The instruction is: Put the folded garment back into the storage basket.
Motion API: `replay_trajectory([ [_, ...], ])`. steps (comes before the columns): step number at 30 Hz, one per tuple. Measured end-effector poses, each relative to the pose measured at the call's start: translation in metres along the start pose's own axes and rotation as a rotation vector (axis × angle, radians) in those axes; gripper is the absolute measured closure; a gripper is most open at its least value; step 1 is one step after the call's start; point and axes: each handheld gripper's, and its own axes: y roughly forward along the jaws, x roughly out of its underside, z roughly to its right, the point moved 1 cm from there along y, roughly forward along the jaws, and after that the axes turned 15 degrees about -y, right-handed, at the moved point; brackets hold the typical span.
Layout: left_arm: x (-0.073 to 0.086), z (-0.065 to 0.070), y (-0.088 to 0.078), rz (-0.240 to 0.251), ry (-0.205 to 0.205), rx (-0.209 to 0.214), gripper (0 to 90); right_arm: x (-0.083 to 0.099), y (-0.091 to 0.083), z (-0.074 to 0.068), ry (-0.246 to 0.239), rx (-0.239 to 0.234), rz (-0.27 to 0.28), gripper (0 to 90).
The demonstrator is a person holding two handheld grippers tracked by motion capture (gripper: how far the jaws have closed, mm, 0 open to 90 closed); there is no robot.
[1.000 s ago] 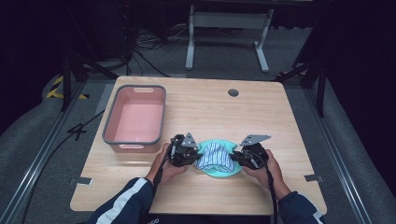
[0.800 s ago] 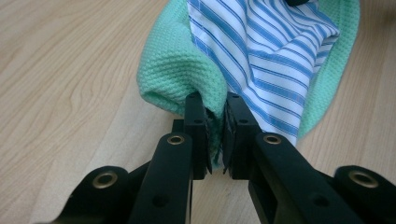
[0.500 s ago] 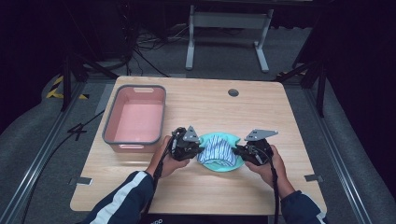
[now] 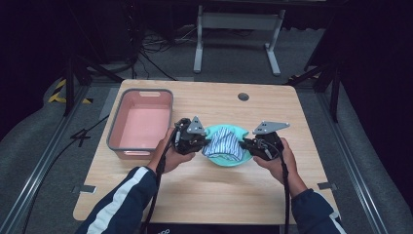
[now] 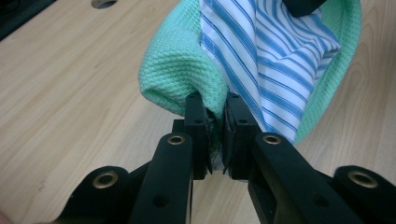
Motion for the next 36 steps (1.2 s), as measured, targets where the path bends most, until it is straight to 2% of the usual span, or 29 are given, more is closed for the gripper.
replay_trajectory([
  [12,-0.009,-0.018,-0.026,0.025,-0.004,-0.052,82.1,-0.035,0.008,0.003,-0.047,0.009,0.029,83.0],
  [15,-0.01,-0.022,-0.032,0.028,-0.001,-0.067,82.1,-0.041,0.01,0.004,-0.045,0.008,0.039,83.0],
  [25,-0.004,-0.039,-0.056,0.036,-0.025,-0.123,82.1,-0.072,0.021,-0.002,-0.075,-0.003,0.065,83.0],
  [34,0.007,-0.053,-0.07,0.049,-0.076,-0.163,82.1,-0.095,0.039,-0.007,-0.104,-0.042,0.085,82.9],
  [36,0.013,-0.06,-0.074,0.052,-0.096,-0.182,82.1,-0.101,0.045,-0.008,-0.115,-0.049,0.085,83.0],
])
